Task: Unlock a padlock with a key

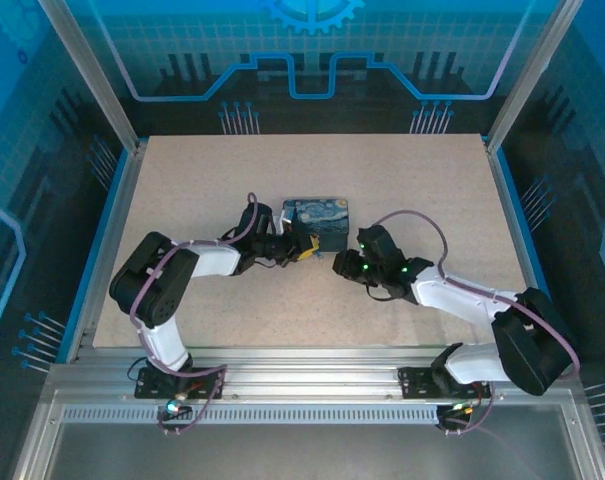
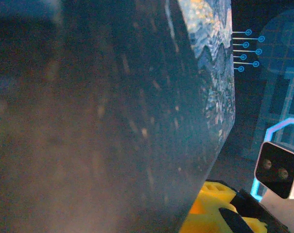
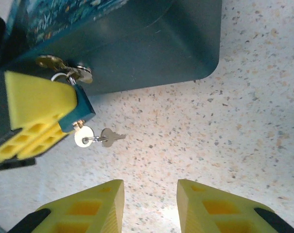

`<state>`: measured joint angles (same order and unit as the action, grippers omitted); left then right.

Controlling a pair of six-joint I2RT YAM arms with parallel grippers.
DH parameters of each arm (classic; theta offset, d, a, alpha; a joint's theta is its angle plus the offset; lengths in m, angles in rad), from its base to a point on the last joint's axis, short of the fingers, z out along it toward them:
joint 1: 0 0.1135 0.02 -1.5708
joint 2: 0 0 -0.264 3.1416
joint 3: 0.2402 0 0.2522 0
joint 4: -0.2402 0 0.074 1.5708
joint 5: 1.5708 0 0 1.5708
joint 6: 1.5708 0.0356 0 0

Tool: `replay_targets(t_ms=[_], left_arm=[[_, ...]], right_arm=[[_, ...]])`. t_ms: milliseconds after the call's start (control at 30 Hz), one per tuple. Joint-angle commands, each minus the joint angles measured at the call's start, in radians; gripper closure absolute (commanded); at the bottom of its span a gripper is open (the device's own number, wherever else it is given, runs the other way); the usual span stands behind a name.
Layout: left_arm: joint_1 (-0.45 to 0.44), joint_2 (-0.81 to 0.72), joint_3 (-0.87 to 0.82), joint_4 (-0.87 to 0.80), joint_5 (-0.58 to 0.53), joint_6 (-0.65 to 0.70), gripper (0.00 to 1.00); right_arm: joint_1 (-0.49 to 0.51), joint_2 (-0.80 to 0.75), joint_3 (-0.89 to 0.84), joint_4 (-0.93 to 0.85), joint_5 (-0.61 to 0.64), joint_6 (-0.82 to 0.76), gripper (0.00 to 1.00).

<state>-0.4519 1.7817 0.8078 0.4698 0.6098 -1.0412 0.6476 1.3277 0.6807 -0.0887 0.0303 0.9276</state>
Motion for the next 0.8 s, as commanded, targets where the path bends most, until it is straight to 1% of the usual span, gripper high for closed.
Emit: replay_targets(t_ms=[0,33,200,400,567,767], left_arm=[[-0.005,-0.05,0.029,-0.009,0.048,0.0,1.0],[-0.005,-0.053,0.028,-0.012,0.048,0.0,1.0],[-0.005,-0.054,0.03,-0.013,0.051,-0.002,1.0],[-0.005,-0.054,0.031,-0.014,0.054,-0.004,1.0],[-0.005,-0.055,0.03,-0.014,0.056,-0.003,1.0],[-0.005,-0.059,0.036,-0.017,0.057,-0.005,1.0]], right_arm=[[0.045,0.026,0.094,-0.163,0.086,-0.186,0.64],[0.051,0.033,0.114,-0.179,0.096,-0.211,0.64],[0.086,0.083,0.193,-0.23,0.115,-0.33,0.54],[0.101,0.149,0.29,-0.256,0.098,-0.415,0.5],[0.112,0.21,0.348,-0.274,0.097,-0.449,0.51],[0.125,0.275,0.416,-0.308,0.113,-0.486,0.55]])
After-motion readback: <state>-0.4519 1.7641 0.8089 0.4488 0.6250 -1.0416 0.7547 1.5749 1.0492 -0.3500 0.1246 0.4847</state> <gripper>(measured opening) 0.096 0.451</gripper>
